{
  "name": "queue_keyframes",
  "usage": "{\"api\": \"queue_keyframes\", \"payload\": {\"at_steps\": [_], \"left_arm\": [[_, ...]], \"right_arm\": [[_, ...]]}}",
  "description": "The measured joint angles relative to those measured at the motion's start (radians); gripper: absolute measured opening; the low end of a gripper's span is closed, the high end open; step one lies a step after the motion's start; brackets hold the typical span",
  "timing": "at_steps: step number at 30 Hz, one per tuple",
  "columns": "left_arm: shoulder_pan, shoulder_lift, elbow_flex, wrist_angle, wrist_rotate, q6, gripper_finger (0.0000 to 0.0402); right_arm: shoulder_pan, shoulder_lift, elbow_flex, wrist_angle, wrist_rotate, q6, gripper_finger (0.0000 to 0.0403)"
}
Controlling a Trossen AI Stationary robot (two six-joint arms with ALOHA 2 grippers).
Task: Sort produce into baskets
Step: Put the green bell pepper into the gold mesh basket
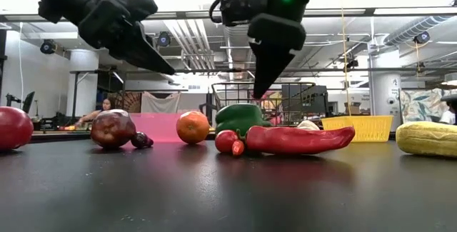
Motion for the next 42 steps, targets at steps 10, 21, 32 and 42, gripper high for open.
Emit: {"api": "queue_keyframes", "payload": {"at_steps": [10,21,32,42], "left_arm": [[0.000,0.024,0.000,0.016,0.000,0.012,0.0146],[0.001,0.023,0.000,0.015,0.000,0.023,0.0146],[0.001,0.023,0.000,0.014,0.007,0.042,0.0146],[0.001,0.023,0.000,0.012,0.008,0.045,0.0146]], "right_arm": [[-0.026,0.000,-0.099,0.201,0.032,0.004,0.0306],[-0.072,0.003,-0.114,0.221,0.043,0.023,0.0302],[-0.083,0.017,-0.113,0.221,-0.013,-0.008,0.0302],[-0.068,-0.020,-0.092,0.204,-0.072,0.016,0.0302]]}}
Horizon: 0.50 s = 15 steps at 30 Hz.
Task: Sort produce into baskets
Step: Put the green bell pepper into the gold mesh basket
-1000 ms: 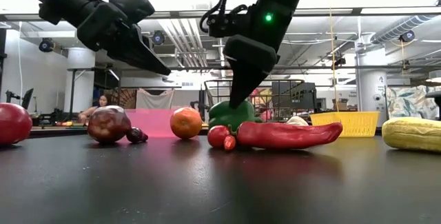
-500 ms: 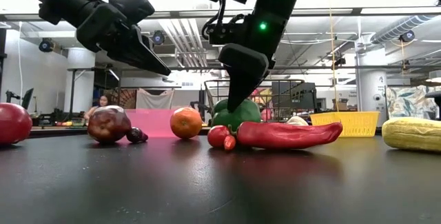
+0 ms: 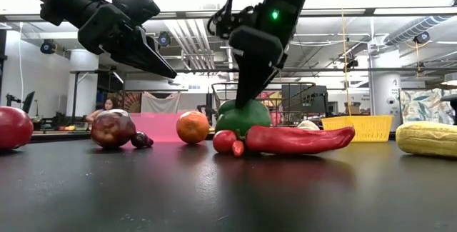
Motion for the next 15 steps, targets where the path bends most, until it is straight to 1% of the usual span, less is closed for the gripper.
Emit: {"api": "queue_keyframes", "payload": {"at_steps": [7,11,15], "left_arm": [[0.000,0.000,0.000,0.000,0.001,0.000,0.0146],[0.000,0.000,0.000,0.001,0.008,0.000,0.0146],[0.000,0.000,0.000,0.003,0.036,0.000,0.0146]], "right_arm": [[-0.001,-0.019,0.022,-0.030,0.001,-0.034,0.0302],[-0.004,-0.019,0.022,-0.030,-0.085,-0.126,0.0302],[-0.017,-0.017,0.022,-0.028,-0.122,-0.191,0.0304]]}}
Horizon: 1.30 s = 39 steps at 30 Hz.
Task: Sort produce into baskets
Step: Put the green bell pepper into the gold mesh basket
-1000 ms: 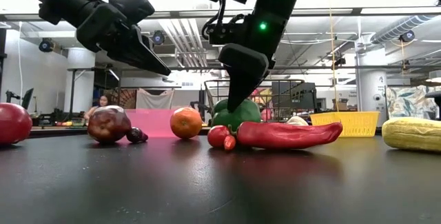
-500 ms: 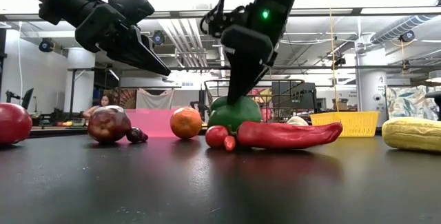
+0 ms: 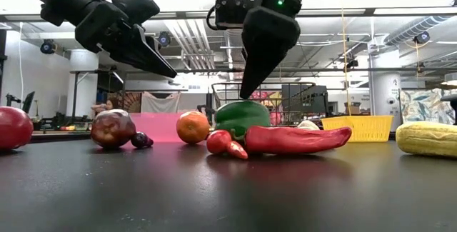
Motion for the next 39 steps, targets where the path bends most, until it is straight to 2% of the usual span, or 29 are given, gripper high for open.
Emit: {"api": "queue_keyframes", "payload": {"at_steps": [11,24,39], "left_arm": [[0.000,0.000,0.000,0.000,0.003,0.000,0.0146],[0.000,0.000,0.000,0.000,0.005,0.002,0.0146],[0.000,0.000,0.000,0.000,0.007,0.002,0.0146]], "right_arm": [[-0.038,0.000,0.000,0.000,-0.078,0.003,0.0347],[-0.037,0.053,-0.016,0.024,-0.059,0.012,0.0349],[-0.037,0.052,-0.017,0.023,-0.063,0.021,0.0295]]}}
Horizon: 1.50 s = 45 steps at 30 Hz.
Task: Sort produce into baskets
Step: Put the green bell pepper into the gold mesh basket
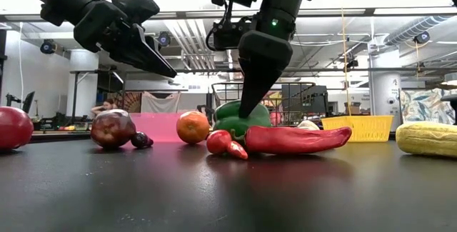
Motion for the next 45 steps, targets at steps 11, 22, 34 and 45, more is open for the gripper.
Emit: {"api": "queue_keyframes", "payload": {"at_steps": [11,22,34,45], "left_arm": [[0.000,-0.112,0.000,-0.053,0.000,-0.004,0.0146],[0.000,-0.270,0.001,-0.094,0.000,-0.043,0.0146],[0.000,-0.265,0.001,-0.090,-0.004,-0.124,0.0146],[0.000,-0.262,0.001,-0.091,-0.008,-0.141,0.0146]], "right_arm": [[0.000,-0.023,0.099,-0.057,-0.021,0.005,0.0293],[-0.058,-0.027,0.424,-0.231,0.070,-0.155,0.0293],[-0.366,-0.029,0.514,-0.273,0.050,-0.411,0.0292],[-0.598,-0.029,0.269,-0.189,-0.104,-0.507,0.0292]]}}
